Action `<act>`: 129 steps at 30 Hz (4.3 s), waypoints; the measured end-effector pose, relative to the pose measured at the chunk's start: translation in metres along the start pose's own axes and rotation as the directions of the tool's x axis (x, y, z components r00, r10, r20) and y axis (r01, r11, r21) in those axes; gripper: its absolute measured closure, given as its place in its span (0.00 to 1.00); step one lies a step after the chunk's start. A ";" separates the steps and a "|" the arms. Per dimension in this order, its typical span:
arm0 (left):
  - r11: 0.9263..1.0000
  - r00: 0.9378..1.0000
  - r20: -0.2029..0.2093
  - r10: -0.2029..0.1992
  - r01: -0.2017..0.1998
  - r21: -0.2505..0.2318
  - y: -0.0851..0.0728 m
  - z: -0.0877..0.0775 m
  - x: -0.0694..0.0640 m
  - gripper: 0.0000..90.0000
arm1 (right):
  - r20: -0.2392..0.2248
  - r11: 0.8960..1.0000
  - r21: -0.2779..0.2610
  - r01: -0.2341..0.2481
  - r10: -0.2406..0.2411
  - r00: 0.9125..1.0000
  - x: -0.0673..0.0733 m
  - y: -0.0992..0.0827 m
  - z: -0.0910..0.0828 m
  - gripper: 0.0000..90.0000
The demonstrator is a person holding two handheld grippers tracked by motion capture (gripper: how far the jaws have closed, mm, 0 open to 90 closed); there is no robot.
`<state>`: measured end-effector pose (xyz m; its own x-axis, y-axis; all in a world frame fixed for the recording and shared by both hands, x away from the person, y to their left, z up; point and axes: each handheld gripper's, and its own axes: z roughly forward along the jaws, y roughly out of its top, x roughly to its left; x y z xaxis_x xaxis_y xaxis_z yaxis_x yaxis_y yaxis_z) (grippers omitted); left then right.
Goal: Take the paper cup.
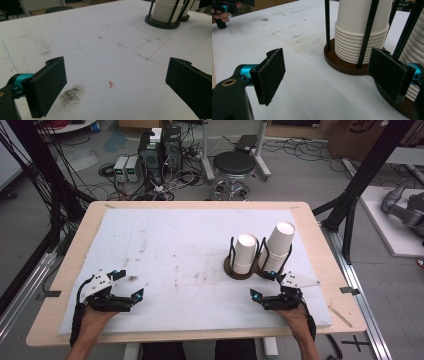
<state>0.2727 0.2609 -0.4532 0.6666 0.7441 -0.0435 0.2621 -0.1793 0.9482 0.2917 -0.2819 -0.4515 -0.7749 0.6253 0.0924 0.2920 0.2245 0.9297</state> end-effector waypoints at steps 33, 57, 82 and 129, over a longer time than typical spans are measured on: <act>0.999 0.999 0.018 -0.028 0.027 0.019 0.001 0.002 0.003 0.04 | -0.002 0.996 0.008 0.088 -0.088 0.996 -0.016 0.140 -0.080 0.17; 0.999 1.000 0.023 -0.017 0.016 0.039 0.001 0.004 0.002 0.04 | 0.062 0.913 0.384 0.139 -0.175 0.983 -0.055 0.231 -0.074 0.18; 0.998 1.000 0.023 0.010 -0.011 0.066 0.002 0.007 0.000 0.04 | 0.065 0.772 0.627 0.107 -0.189 0.980 -0.079 0.237 -0.036 0.19; 0.995 0.999 0.027 0.037 -0.040 0.089 0.003 0.008 -0.003 0.04 | 0.009 0.633 0.768 0.103 -0.171 0.985 -0.086 0.231 -0.004 0.39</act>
<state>0.2774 0.2530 -0.4528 0.6944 0.7194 -0.0163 0.2964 -0.2653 0.9175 0.4234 -0.2863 -0.2436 -0.8083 0.5845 -0.0712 0.5354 0.7799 0.3241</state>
